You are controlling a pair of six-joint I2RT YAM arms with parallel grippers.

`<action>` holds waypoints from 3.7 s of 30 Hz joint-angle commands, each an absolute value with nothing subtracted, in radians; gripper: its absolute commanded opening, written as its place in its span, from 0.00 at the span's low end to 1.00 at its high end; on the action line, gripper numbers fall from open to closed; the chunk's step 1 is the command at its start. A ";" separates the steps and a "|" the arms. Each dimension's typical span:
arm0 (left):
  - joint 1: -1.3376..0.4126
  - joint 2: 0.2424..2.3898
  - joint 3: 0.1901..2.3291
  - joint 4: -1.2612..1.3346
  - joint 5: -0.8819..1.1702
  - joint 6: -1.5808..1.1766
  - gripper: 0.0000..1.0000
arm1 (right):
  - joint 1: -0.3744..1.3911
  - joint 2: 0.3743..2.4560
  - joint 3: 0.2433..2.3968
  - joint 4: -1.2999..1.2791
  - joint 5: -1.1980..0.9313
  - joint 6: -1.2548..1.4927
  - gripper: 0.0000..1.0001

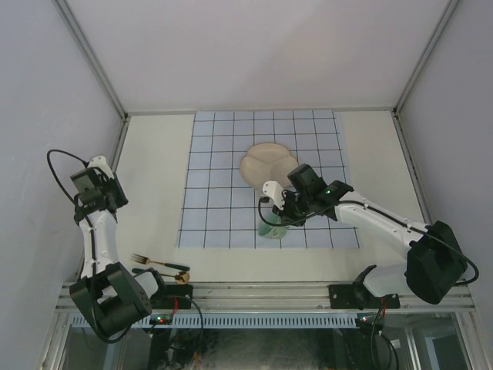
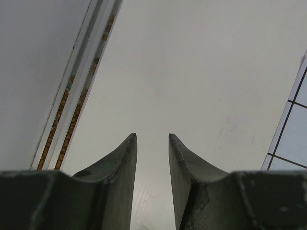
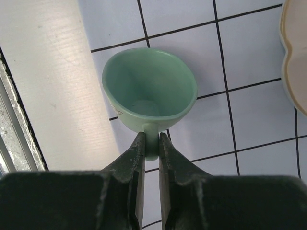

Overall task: Set the dinner table for one person
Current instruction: Place the cup on the napkin.

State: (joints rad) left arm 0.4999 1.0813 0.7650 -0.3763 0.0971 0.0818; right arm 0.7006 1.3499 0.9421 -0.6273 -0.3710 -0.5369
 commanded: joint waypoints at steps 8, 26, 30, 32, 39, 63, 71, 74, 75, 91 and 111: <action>0.506 1.063 0.784 -0.363 0.117 0.098 0.37 | 0.656 1.332 0.895 -0.627 -0.360 -0.584 0.00; 0.506 1.076 0.787 -0.354 0.113 0.101 0.37 | 0.692 1.364 0.869 -0.613 -0.329 -0.581 0.00; 0.506 1.078 0.785 -0.353 0.115 0.100 0.37 | 0.653 1.339 0.928 -0.613 -0.321 -0.576 0.00; 0.505 1.081 0.784 -0.353 0.118 0.098 0.37 | 0.626 1.338 0.977 -0.627 -0.322 -0.569 0.00; 0.506 1.078 0.783 -0.353 0.118 0.098 0.37 | 0.547 1.310 1.083 -0.617 -0.330 -0.531 0.00; 0.505 1.074 0.767 -0.347 0.120 0.112 0.37 | 0.192 1.661 1.483 -0.372 -0.138 -0.280 0.00; 0.505 1.079 0.745 -0.328 0.106 0.120 0.37 | 0.095 1.853 1.594 -0.283 -0.089 -0.253 0.00; 0.506 1.081 0.745 -0.325 0.103 0.119 0.37 | 0.080 1.927 1.657 -0.280 -0.070 -0.254 0.00; 0.505 1.082 0.746 -0.325 0.103 0.119 0.37 | 0.076 1.946 1.678 -0.277 -0.062 -0.254 0.00; 0.506 1.117 0.742 -0.317 0.087 0.119 0.37 | 0.025 2.173 1.890 -0.183 0.013 -0.200 0.00; 0.506 1.120 0.754 -0.327 0.086 0.116 0.37 | 0.095 2.280 1.976 -0.230 0.023 -0.225 0.00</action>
